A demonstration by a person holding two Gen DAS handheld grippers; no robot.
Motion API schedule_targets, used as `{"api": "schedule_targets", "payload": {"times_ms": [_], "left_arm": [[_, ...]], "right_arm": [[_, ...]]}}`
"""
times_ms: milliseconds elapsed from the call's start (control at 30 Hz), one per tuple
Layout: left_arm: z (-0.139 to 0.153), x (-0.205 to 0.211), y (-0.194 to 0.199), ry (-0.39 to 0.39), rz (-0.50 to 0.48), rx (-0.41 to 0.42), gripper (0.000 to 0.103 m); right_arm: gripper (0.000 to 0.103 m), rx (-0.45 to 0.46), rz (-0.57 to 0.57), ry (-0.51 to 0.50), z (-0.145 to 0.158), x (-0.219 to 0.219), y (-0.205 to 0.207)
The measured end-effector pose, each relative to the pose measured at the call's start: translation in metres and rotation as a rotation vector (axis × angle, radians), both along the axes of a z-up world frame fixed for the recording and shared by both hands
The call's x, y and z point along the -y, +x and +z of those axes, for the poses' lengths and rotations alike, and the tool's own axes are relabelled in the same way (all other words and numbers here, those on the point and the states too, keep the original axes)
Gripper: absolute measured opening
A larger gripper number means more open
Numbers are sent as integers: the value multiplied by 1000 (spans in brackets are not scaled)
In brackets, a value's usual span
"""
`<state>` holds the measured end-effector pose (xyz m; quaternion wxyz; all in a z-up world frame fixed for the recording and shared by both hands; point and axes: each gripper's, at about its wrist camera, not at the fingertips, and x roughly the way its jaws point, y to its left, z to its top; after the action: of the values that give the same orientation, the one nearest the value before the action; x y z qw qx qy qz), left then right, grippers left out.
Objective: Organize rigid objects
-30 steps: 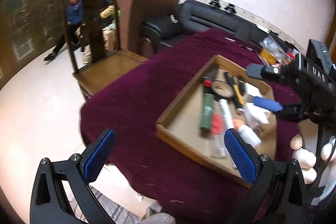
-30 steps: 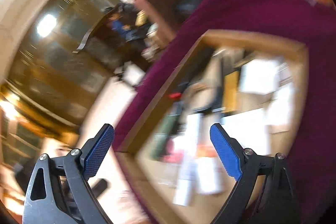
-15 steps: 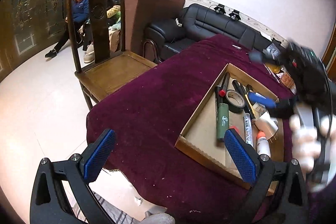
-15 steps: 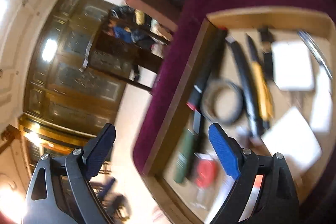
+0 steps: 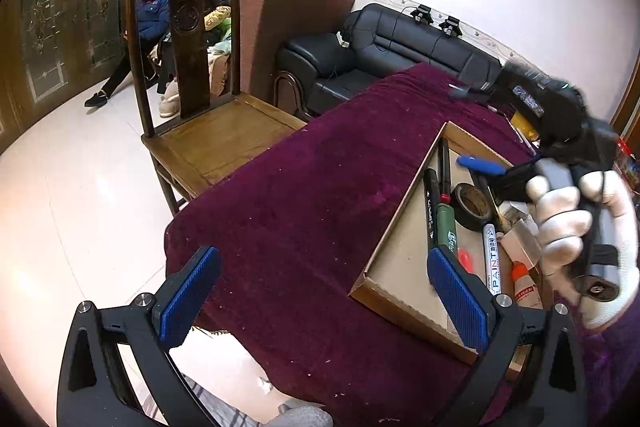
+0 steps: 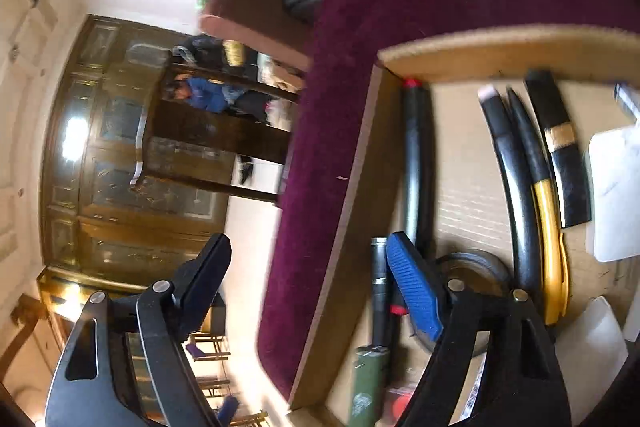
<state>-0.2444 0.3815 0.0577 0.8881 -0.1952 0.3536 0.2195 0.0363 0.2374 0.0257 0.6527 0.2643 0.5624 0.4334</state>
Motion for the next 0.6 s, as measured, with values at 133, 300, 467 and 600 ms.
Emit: {"api": "schedule_targets", "payload": {"times_ms": [133,300,467,600], "left_arm": [[1,5,1,7,-7,-8,102],[10,19,-1,36,-23,-10,102],[14,40,4,66,-54,-19,102],[13,76,18,114,-107,-57,102]], "right_arm": [[85,8,8,-114,-13,-2,1],[83,-4,-7,-110,-7,31,-8],[83,312,-49,-297,31,91,-56],[83,503,-134,-527,25,148,-103]]}}
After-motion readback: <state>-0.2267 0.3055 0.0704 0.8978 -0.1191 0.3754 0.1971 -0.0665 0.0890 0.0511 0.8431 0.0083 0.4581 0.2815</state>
